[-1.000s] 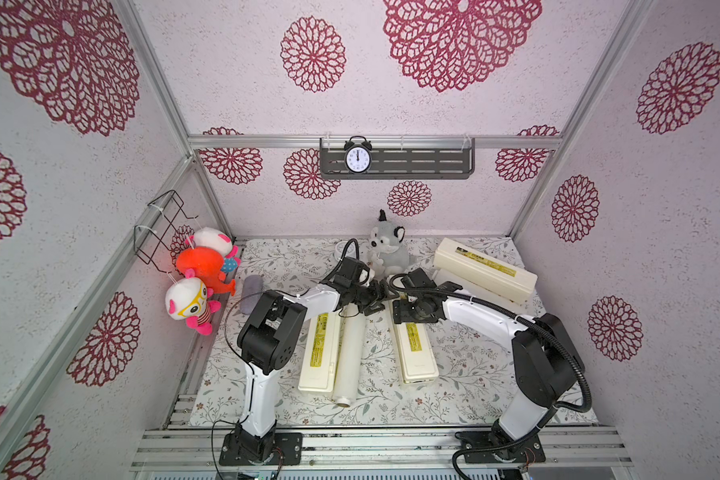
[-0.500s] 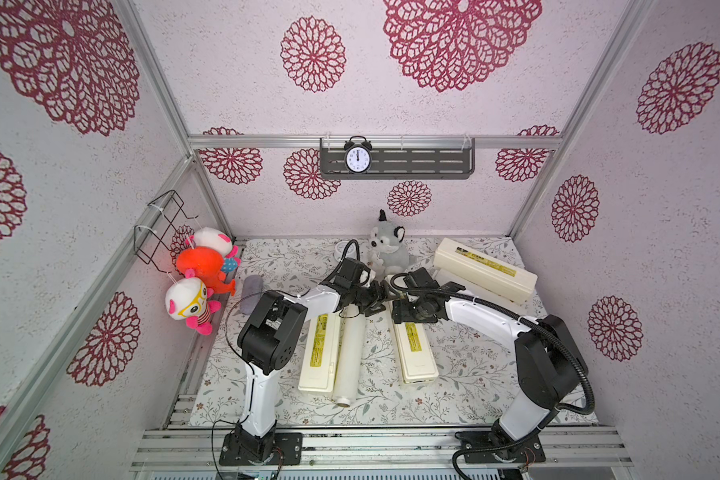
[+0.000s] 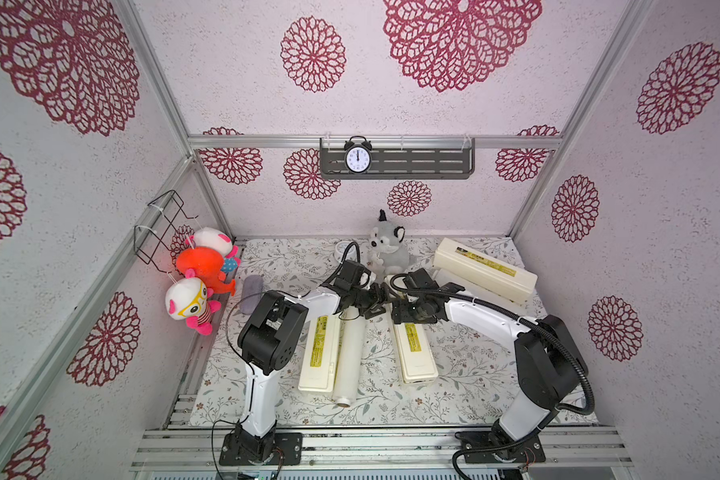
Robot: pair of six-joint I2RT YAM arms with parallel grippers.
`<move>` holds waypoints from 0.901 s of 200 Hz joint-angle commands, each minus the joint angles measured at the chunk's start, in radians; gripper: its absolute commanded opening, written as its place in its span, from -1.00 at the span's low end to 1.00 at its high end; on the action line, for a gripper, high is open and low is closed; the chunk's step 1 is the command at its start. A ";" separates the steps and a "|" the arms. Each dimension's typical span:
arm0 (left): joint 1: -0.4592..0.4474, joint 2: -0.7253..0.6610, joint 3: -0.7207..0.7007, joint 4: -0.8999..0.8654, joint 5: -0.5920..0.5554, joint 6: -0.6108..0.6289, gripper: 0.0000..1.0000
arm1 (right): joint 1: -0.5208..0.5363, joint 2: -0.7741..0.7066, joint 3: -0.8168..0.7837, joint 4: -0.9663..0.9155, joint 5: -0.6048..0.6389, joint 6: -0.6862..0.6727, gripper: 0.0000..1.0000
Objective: Put plastic wrap rolls into dispensers
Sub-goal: Close the lid on the plastic wrap cutting box.
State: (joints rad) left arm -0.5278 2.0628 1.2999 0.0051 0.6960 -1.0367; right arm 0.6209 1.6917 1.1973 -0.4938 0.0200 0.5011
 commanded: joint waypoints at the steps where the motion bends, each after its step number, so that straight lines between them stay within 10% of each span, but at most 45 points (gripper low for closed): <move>1: -0.005 -0.017 -0.021 0.019 0.008 0.000 0.61 | 0.025 -0.044 0.000 0.007 -0.028 0.024 0.52; 73: -0.009 0.010 -0.039 0.010 -0.021 -0.006 0.43 | 0.094 -0.030 -0.013 0.027 0.039 0.053 0.97; 180: -0.012 0.023 -0.065 -0.036 -0.075 0.017 0.35 | 0.060 -0.300 -0.147 0.014 -0.031 0.034 0.98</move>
State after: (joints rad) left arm -0.5316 2.0617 1.2697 0.0311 0.6796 -1.0336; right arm 0.6968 1.4754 1.0931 -0.4892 0.0414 0.5343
